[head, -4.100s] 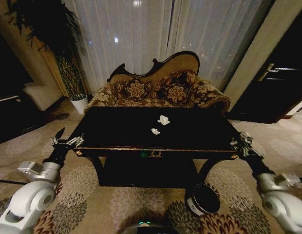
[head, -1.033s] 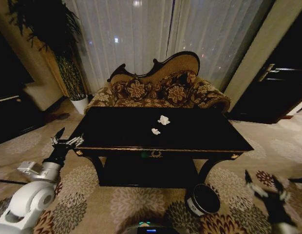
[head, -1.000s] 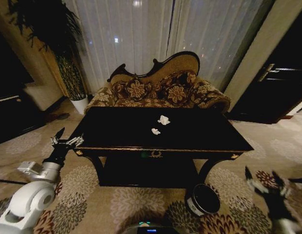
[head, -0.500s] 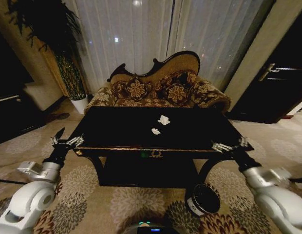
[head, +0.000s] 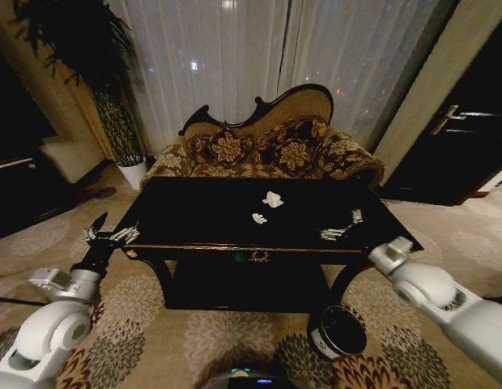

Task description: Move to the front of the table and place the trash on the table into the trash bin.

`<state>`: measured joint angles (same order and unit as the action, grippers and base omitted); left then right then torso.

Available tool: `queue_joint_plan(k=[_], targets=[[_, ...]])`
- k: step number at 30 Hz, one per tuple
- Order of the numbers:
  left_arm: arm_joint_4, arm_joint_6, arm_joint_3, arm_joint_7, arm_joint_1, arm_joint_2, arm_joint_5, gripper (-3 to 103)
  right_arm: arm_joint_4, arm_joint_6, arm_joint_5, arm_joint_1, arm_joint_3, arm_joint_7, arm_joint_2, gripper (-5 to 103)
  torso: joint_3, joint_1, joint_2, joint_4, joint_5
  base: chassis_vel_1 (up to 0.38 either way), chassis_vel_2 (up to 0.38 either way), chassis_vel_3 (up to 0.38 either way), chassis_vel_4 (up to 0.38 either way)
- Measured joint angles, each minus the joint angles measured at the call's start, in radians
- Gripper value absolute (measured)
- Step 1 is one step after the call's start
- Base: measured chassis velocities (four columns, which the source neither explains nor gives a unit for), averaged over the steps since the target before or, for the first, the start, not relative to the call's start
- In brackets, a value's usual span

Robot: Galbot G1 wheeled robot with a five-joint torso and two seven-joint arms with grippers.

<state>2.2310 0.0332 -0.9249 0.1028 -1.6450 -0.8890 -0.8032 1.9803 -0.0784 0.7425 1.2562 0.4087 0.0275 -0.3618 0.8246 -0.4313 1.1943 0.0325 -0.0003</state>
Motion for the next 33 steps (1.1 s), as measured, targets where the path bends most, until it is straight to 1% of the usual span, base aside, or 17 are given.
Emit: queue_joint_plan(k=[2,3,5,7,10,13,17,18,19,20,21,22,25,26,28,30,33], targets=[[0.000,0.000,0.000,0.000,0.000,0.000,0.000,100,-0.038,0.001,0.021,-0.136,-0.146,0.014,0.021,100,0.000,0.000,0.000,-0.0006,0.0006,0.000,0.000,0.000,0.000],[0.000,0.000,0.000,0.000,0.000,0.000,0.000,100,-0.038,0.001,0.021,-0.136,-0.146,0.014,0.021,100,0.000,0.000,0.000,-0.0006,0.0006,0.000,0.000,0.000,0.000],[0.000,0.000,0.000,0.000,0.000,0.000,0.000,100,-0.049,0.017,0.085,-0.211,-0.238,0.044,0.051,100,0.000,0.000,0.000,-0.0004,0.0005,0.000,0.000,0.000,0.000],[0.000,0.000,0.000,0.000,0.000,0.000,0.000,100,-0.040,0.045,0.146,-0.230,-0.267,0.068,0.078,100,0.000,0.000,0.000,-0.0001,0.0004,0.000,0.000,0.000,0.000],[0.000,0.000,0.000,0.000,0.000,0.000,0.000,100,-0.037,0.067,0.184,-0.246,-0.295,0.090,0.099,100,0.000,0.000,0.000,0.0000,-0.0002,0.000,0.000,0.000,0.000],[0.000,0.000,0.000,0.000,0.000,0.000,0.000,100,-0.039,0.095,0.213,-0.268,-0.328,0.092,0.099,100,0.000,0.000,0.000,0.0000,0.0003,0.000,0.000,0.000,0.000],[0.000,0.000,0.000,0.000,0.000,0.000,0.000,100,-0.040,0.145,0.254,-0.367,-0.438,0.079,0.063,100,0.000,0.000,0.000,0.0001,0.0005,0.000,0.000,0.000,0.000],[0.000,0.000,0.000,0.000,0.000,0.000,0.000,100,-0.040,0.145,0.254,-0.367,-0.438,0.079,0.063,100,0.000,0.000,0.000,0.0001,0.0005,0.000,0.000,0.000,0.000],[0.000,0.000,0.000,0.000,0.000,0.000,0.000,100,-0.040,0.154,0.258,-0.416,-0.488,0.073,0.050,100,0.000,0.000,0.000,0.0000,0.0004,0.000,0.000,0.000,0.000],[0.000,0.000,0.000,0.000,0.000,0.000,0.000,100,-0.040,0.166,0.267,-0.505,-0.568,0.060,0.027,100,0.000,0.000,0.000,0.0001,0.0002,0.000,0.000,0.000,0.000],[0.000,0.000,0.000,0.000,0.000,0.000,0.000,100,-0.041,0.171,0.272,-0.551,-0.606,0.052,0.013,100,0.000,0.000,0.000,0.0000,0.0003,0.000,0.000,0.000,0.000],[0.000,0.000,0.000,0.000,0.000,0.000,0.000,100,-0.041,0.171,0.272,-0.551,-0.606,0.052,0.013,100,0.000,0.000,0.000,0.0000,0.0003,0.000,0.000,0.000,0.000],[0.000,0.000,0.000,0.000,0.000,0.000,0.000,100,-0.066,0.191,0.296,-0.712,-0.756,0.021,-0.046,100,0.000,0.000,0.000,-0.0004,0.0002,0.000,0.000,0.000,0.000],[0.000,0.000,0.000,0.000,0.000,0.000,0.000,100,-0.066,0.191,0.296,-0.712,-0.756,0.021,-0.046,100,0.000,0.000,0.000,-0.0004,0.0002,0.000,0.000,0.000,0.000],[0.000,0.000,0.000,0.000,0.000,0.000,0.000,100,-0.098,0.197,0.309,-0.798,-0.842,0.001,-0.084,100,0.000,0.000,0.000,-0.0004,0.0001,0.000,0.000,0.000,0.000],[0.000,0.000,0.000,0.000,0.000,0.000,0.000,100,-0.107,0.199,0.312,-0.819,-0.867,-0.004,-0.095,100,0.000,0.000,0.000,-0.0004,0.0002,0.000,0.000,0.000,0.000],[0.000,0.000,0.000,0.000,0.000,0.000,0.000,100,-0.139,0.200,0.318,-0.915,-0.955,-0.013,-0.134,100,0.000,0.000,0.000,0.0000,0.0002,0.000,0.000,0.000,0.000]])
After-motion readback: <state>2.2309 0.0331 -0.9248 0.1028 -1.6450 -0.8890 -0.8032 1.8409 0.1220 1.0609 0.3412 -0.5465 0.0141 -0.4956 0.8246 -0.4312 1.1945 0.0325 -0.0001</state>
